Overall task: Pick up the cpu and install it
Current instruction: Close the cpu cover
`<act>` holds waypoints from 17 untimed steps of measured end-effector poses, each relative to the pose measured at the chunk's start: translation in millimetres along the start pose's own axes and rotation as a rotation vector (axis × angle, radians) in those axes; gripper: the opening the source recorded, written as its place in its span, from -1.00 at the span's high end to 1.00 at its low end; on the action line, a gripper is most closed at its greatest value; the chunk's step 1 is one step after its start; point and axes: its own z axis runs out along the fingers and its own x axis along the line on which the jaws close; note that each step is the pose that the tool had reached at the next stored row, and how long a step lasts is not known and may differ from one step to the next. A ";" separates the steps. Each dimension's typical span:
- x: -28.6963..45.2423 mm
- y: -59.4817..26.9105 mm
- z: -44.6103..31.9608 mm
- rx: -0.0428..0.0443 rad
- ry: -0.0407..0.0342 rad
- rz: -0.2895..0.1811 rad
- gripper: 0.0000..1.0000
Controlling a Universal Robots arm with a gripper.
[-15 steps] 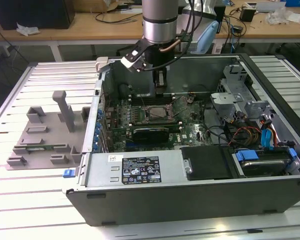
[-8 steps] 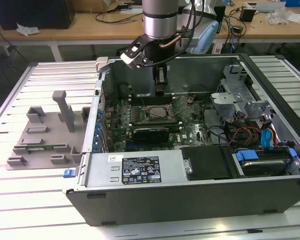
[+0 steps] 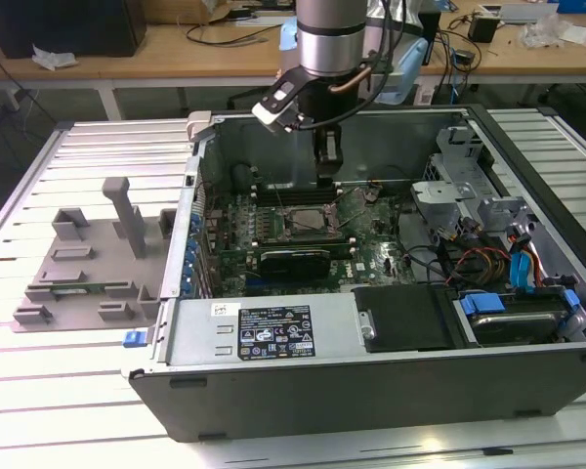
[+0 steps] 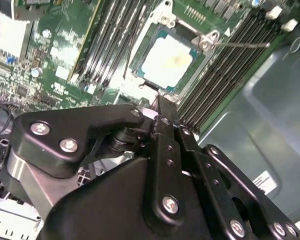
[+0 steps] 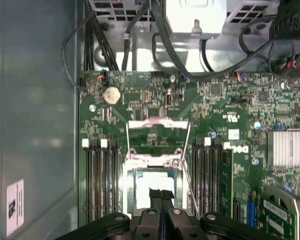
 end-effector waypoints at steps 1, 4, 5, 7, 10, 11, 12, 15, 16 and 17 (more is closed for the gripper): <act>0.0 3.4 0.1 -0.0001 0.0000 0.000 0.79; 0.1 11.4 0.3 0.0000 -0.0001 0.000 0.79; 0.1 14.0 0.4 0.0000 0.0000 0.000 0.79; 0.1 18.1 0.5 0.0000 -0.0001 0.000 0.79; 0.2 24.7 0.7 0.0000 0.0000 0.000 0.79; 0.2 27.6 0.8 -0.0001 0.0001 0.000 0.79; 0.2 30.1 0.8 -0.0001 0.0000 0.000 0.79; 0.2 34.8 0.9 0.0000 0.0000 0.000 0.79; 0.2 35.7 0.9 0.0000 -0.0001 0.000 0.79; 0.2 36.7 1.0 -0.0001 0.0000 0.000 0.79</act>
